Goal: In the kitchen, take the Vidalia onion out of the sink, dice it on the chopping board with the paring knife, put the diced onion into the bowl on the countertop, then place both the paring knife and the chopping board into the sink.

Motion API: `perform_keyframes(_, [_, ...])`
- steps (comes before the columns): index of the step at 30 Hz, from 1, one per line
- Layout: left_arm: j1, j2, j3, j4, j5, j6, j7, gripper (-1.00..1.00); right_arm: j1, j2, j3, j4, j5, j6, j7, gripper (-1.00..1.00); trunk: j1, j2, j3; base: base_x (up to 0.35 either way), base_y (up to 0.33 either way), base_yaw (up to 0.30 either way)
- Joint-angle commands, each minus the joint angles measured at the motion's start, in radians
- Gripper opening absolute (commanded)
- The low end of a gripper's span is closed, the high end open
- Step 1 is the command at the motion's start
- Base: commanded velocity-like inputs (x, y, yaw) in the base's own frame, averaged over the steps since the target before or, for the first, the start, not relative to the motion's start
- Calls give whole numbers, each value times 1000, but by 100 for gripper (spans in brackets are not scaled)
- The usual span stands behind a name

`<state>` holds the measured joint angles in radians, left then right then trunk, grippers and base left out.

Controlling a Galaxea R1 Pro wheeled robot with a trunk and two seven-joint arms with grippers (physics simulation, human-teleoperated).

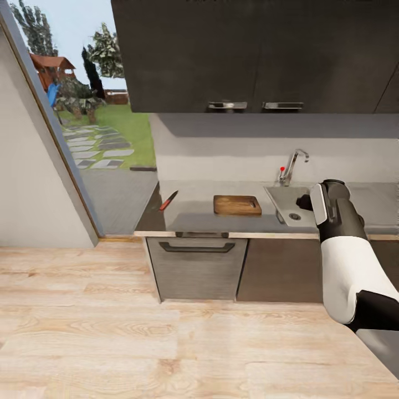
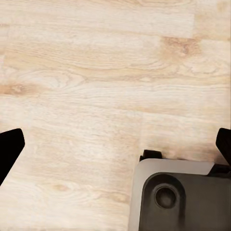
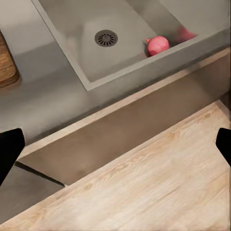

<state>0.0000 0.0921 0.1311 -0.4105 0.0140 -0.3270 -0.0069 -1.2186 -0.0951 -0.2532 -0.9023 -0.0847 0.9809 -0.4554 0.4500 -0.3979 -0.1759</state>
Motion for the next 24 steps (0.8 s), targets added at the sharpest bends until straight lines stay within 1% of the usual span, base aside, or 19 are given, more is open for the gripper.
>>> perform_keyframes(1, [0,0,1,-1,1,-1,-1,100,-1,0,0,0,-8,2,-8,100,0,-2,-2,-337,0,0])
perform_keyframes(11, [0,0,1,-2,1,-2,-1,100,-1,0,0,6,-6,2,-8,100,0,-2,-2,-336,-7,0])
perform_keyframes(18, [0,0,1,-2,1,-2,-1,100,-1,0,0,22,-6,2,-7,100,0,-2,-2,-332,-101,0])
perform_keyframes(21, [0,0,1,-1,1,-2,-1,100,-1,0,0,42,-6,0,-7,100,0,-2,-2,-275,-152,0])
perform_keyframes(24, [0,0,1,-1,1,-1,-1,100,-1,-4,0,100,-4,-11,-6,100,0,-2,-2,-217,-159,0])
